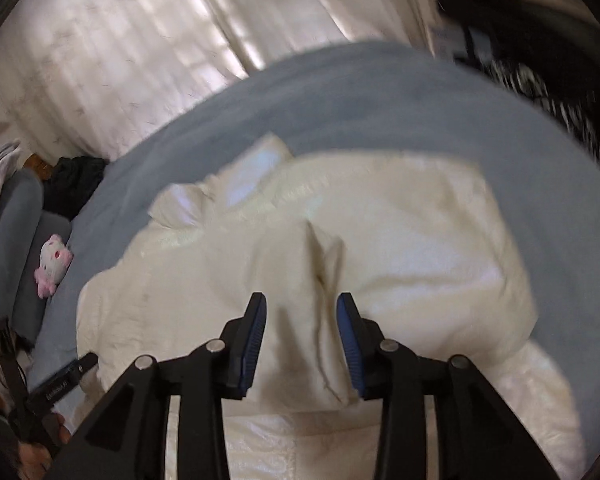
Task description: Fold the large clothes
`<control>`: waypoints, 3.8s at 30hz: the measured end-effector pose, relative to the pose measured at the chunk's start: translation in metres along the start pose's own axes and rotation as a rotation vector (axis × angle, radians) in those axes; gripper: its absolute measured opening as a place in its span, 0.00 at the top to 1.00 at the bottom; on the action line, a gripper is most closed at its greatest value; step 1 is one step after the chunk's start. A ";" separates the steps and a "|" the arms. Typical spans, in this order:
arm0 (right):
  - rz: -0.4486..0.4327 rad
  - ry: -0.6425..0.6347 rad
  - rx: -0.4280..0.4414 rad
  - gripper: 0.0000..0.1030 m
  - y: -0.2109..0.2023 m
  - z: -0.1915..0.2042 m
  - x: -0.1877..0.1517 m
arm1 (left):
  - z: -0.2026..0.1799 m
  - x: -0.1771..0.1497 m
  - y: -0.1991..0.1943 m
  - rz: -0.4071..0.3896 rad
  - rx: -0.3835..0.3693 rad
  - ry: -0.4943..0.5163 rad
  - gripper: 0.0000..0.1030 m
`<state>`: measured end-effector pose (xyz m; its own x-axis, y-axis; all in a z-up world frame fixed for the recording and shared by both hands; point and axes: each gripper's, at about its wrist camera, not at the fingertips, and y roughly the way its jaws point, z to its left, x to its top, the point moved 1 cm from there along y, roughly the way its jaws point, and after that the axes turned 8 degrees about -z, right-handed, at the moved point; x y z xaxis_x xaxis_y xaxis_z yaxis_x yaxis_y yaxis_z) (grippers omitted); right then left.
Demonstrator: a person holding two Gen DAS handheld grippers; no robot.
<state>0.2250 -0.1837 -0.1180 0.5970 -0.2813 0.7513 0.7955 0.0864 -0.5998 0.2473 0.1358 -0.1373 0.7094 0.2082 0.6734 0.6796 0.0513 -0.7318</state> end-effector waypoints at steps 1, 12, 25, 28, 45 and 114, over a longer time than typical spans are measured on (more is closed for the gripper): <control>-0.006 -0.023 0.009 0.65 -0.001 0.008 0.002 | -0.005 0.003 -0.005 -0.025 -0.032 0.009 0.38; 0.069 -0.235 0.074 0.64 0.072 0.119 -0.013 | -0.079 0.031 0.024 -0.027 -0.080 0.120 0.38; -0.004 -0.391 -0.116 0.68 0.097 0.043 -0.019 | -0.045 0.024 0.074 -0.095 -0.011 0.149 0.35; -0.020 -0.344 -0.142 0.68 0.093 0.027 -0.016 | -0.034 0.026 0.077 -0.092 -0.007 0.132 0.35; -0.022 -0.271 -0.122 0.69 0.092 0.013 -0.020 | -0.013 0.022 0.078 -0.054 -0.016 0.084 0.35; 0.207 0.108 -0.042 0.34 -0.203 -0.197 -0.153 | 0.142 -0.186 -0.144 0.279 -0.306 -0.072 0.20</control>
<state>-0.0481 -0.3465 -0.1660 0.7304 -0.3627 0.5787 0.6511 0.1141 -0.7503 -0.0090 0.2285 -0.1716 0.8667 0.2411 0.4367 0.4950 -0.3074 -0.8127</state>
